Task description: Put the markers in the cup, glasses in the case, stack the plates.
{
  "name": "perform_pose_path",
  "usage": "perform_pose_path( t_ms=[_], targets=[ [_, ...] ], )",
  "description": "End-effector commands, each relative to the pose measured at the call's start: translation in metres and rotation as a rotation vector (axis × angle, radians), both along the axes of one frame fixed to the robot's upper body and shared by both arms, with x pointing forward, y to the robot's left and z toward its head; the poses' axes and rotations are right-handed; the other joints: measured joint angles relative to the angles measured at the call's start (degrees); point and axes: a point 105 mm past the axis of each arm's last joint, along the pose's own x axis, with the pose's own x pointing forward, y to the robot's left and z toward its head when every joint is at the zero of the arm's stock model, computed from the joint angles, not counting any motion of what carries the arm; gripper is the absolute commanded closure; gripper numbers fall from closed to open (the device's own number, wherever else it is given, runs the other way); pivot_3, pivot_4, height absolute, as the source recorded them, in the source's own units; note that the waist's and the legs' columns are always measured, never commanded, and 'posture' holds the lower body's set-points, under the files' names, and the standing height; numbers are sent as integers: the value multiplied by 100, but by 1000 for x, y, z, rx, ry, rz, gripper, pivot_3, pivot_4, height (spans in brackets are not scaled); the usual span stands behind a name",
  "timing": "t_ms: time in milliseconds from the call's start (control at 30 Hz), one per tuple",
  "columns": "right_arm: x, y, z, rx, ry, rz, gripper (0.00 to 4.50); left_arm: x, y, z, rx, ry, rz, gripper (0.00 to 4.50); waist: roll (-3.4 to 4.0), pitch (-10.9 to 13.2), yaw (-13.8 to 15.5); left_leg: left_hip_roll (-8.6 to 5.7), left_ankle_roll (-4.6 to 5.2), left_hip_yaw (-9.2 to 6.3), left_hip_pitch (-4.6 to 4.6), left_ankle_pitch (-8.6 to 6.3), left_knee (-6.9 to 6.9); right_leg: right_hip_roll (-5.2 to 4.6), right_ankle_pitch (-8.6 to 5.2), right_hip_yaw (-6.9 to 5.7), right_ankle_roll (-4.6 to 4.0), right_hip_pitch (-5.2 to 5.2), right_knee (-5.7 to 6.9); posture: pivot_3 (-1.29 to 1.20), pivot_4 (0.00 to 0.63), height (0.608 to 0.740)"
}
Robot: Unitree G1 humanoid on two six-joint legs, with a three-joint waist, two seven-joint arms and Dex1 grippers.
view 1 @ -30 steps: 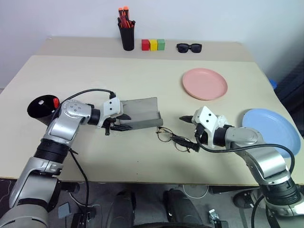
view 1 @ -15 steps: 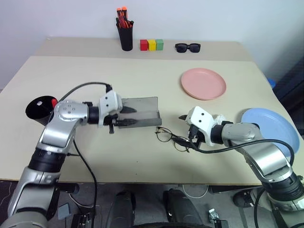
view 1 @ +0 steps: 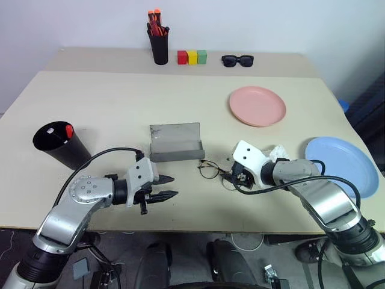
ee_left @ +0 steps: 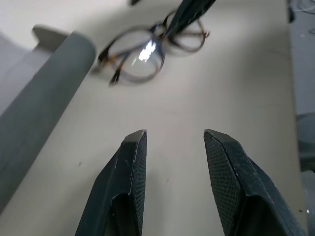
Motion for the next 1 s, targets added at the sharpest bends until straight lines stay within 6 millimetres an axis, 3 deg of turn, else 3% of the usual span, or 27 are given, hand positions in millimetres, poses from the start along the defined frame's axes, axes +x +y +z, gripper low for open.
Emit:
perform_pose_path(
  t_ms=[33,67,100,400,633,800,1000],
  targets=[
    [1,3,6,-5,-29,11,3749,0,3,13,-23,-48,28,2657,0,0,0,0,0,0,0,0,0,0,0,0,0,0,0,0,150,725],
    [1,2,5,-11,-27,13,4262,0,5,13,-23,-47,35,2657,0,0,0,0,0,0,0,0,0,-1,0,0,0,0,0,0,150,725],
    [0,2,4,-15,-26,14,4462,0,6,13,-24,-47,43,2657,-1,-1,0,0,0,1,0,0,0,-1,0,0,0,0,0,0,150,725],
    [5,-5,16,-66,-93,33,4462,2,11,14,-42,-57,90,2657,-3,-2,3,0,0,2,0,0,0,-2,-1,0,-2,0,-1,0,150,725],
    [3,-1,66,-46,-214,203,4462,10,27,12,-67,-76,199,2657,3,2,-11,0,0,2,1,0,-1,-2,-1,0,-1,-1,-2,0,150,725],
    [18,37,96,52,-313,309,4462,13,44,11,-114,-74,288,2657,3,2,-79,4,0,3,6,0,-3,2,1,1,-1,-2,-1,0,150,725],
    [58,103,100,87,-387,361,4462,-1,58,12,-146,-70,346,2657,2,1,-175,3,0,7,4,0,-6,-1,2,0,1,-4,3,0,150,725]
  ],
)
